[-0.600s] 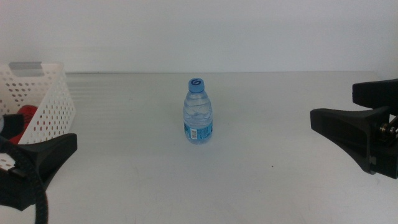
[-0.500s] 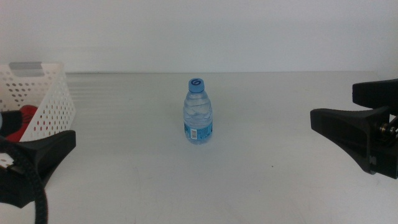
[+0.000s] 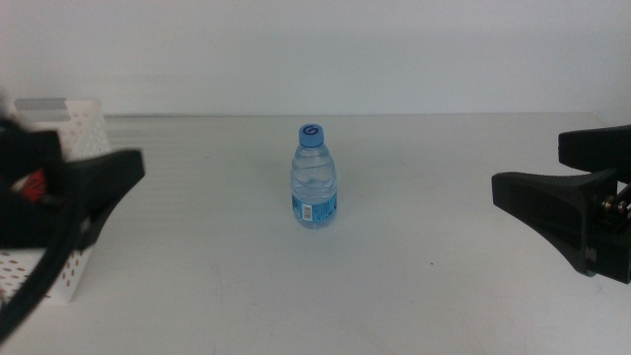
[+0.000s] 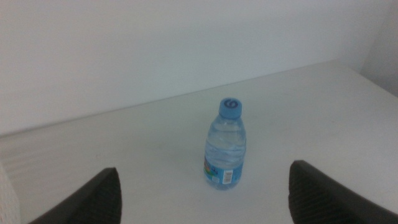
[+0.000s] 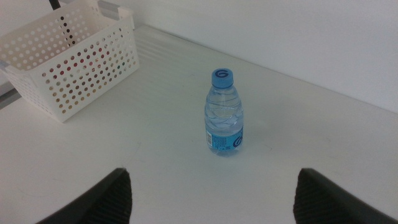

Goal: Use arms to grab the bottles and put them into the dustbin to the left of the table.

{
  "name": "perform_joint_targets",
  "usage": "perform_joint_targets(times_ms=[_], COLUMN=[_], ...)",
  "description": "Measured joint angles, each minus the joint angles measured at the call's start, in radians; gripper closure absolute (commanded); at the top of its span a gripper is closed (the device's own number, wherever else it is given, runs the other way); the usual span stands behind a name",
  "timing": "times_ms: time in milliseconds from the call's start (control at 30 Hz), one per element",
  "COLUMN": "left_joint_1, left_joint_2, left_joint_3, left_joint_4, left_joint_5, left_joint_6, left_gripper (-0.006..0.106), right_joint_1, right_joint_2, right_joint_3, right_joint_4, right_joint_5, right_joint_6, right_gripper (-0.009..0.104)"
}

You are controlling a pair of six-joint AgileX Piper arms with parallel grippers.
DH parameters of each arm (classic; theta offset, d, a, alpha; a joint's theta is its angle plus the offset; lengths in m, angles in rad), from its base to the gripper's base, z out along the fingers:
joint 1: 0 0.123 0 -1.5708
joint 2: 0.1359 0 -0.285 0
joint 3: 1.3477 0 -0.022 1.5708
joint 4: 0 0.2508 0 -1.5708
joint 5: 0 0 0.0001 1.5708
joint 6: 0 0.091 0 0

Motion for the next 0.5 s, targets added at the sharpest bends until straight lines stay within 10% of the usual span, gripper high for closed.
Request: perform_joint_targets(times_ms=[500], left_joint_1=[-0.113], left_joint_2=[0.402], left_joint_3=[-0.281], left_joint_4=[-0.117], left_joint_5=[-0.071], left_joint_6=[0.21], left_gripper=[0.015], right_joint_1=[0.0], right_joint_2=[0.0], right_joint_3=[0.0], right_joint_4=[0.0], right_joint_5=[0.0], right_joint_6=[0.0], right_gripper=[0.027])
